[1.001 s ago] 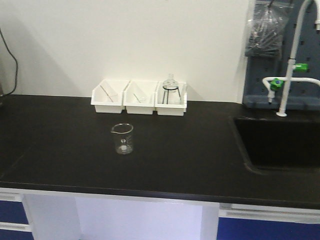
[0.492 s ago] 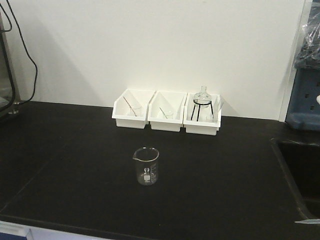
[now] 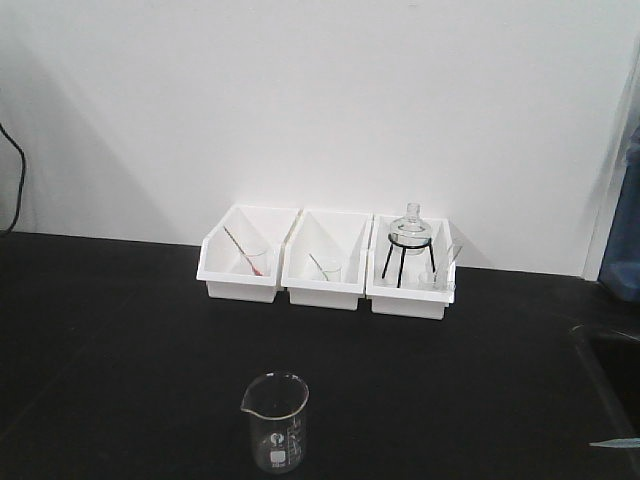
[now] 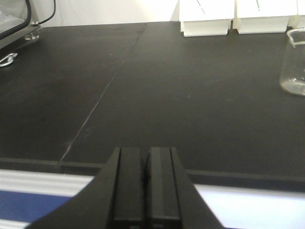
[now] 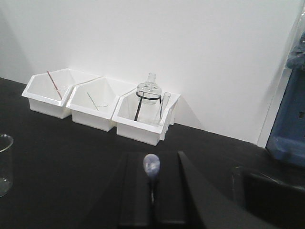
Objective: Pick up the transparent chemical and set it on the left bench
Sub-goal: 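Move the right gripper with the pipette toward the empty glass beaker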
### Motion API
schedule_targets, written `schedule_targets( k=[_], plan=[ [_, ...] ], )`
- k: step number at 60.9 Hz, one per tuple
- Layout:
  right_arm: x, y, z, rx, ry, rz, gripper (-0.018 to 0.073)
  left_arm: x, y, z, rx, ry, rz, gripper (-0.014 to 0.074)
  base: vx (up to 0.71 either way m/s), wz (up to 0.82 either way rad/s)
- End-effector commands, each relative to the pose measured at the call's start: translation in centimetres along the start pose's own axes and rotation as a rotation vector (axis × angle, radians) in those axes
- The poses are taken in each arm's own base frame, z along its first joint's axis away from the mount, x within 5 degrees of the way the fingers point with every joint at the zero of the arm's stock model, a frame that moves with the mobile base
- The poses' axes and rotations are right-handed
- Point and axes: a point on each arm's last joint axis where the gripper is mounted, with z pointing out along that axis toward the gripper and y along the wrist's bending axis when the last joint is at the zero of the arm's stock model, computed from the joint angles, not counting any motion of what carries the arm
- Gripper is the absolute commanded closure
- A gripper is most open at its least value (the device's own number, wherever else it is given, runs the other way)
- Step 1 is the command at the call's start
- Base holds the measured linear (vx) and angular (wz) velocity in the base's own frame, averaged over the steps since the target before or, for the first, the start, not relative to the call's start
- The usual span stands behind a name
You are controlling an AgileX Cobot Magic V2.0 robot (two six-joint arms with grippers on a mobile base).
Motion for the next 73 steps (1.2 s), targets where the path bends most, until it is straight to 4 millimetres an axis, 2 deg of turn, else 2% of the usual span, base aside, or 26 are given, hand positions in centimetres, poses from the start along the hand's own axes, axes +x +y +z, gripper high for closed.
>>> schedule_targets(
  k=[1,57,67,73],
  plan=[
    [-1.7,-0.2,0.1,0.003,-0.104,-0.010,0.0567,-0.3,0.0,-0.1,-0.002,-0.081,-0.009,0.0600,0.22,-0.05],
    [-2.0,-0.1,0.2,-0.005,-0.140,-0.009,0.0567,-0.3,0.0,-0.1,-0.002,-0.081,-0.009,0.0600,0.09,-0.03],
    [-2.8,1.1,1.4,-0.115,-0.135,0.000,0.0563,-0.3,0.0,-0.1,-0.002,-0.081,-0.009,0.0600,0.00,0.00],
    [-4.6,3.0,3.2,-0.249,-0.144,-0.001,0.0562,-0.3,0.0,-0.1,-0.002,-0.081,-0.009,0.0600,0.00,0.00]
  ],
)
